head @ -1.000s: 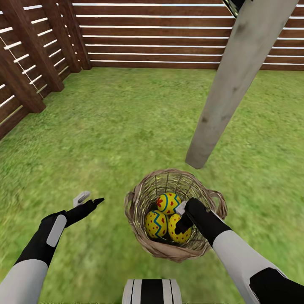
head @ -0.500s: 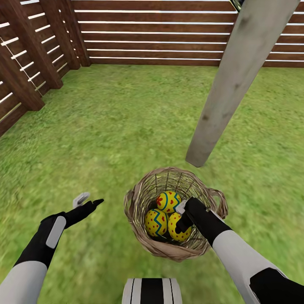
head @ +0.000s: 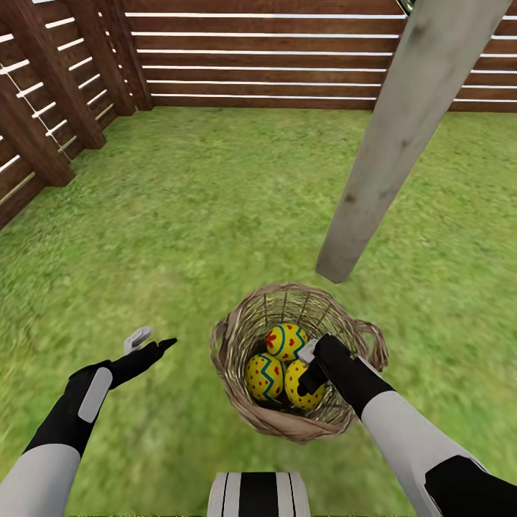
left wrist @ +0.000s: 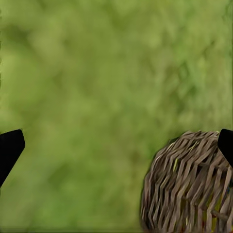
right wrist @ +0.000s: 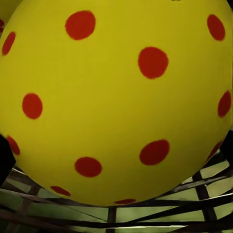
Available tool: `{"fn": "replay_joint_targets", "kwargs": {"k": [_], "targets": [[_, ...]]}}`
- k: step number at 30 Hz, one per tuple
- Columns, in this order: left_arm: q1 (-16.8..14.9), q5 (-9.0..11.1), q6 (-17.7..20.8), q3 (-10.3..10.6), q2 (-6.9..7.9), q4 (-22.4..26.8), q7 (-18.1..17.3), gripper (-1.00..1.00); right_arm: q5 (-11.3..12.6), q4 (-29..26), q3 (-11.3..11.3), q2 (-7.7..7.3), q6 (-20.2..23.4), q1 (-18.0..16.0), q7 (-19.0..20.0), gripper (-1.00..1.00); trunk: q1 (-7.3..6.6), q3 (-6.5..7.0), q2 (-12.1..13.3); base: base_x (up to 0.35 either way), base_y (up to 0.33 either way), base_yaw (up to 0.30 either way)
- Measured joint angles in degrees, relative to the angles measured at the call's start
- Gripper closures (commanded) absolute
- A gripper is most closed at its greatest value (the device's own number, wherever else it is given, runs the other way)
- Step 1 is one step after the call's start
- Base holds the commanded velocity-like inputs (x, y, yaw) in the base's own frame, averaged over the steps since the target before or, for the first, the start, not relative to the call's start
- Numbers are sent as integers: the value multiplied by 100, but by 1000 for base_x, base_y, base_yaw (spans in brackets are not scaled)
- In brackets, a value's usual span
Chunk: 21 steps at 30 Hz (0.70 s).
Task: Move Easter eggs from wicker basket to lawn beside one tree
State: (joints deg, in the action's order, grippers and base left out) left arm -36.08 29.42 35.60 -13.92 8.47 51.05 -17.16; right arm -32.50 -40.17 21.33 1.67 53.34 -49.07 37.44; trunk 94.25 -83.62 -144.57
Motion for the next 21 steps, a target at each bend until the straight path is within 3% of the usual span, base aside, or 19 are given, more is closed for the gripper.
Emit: {"fn": "replay_joint_targets", "kwargs": {"k": [1,2,9,21], "targets": [[0,2,0,0,0,0,1,-100,5,-4,0,0,2,0,1,-100,0,-1,0,0,0,0],[0,2,0,-1,0,0,3,-100,4,-1,-3,0,-3,0,1,100,0,-1,0,0,0,0],[1,1,-1,-1,-5,2,6,-100,-38,-87,0,-1,35,-1,10,100,7,-66,-4,0,0,0],[0,3,-8,-1,0,1,6,-100,-25,-4,-8,0,-24,0,2,100,2,-24,-2,0,0,0]]}}
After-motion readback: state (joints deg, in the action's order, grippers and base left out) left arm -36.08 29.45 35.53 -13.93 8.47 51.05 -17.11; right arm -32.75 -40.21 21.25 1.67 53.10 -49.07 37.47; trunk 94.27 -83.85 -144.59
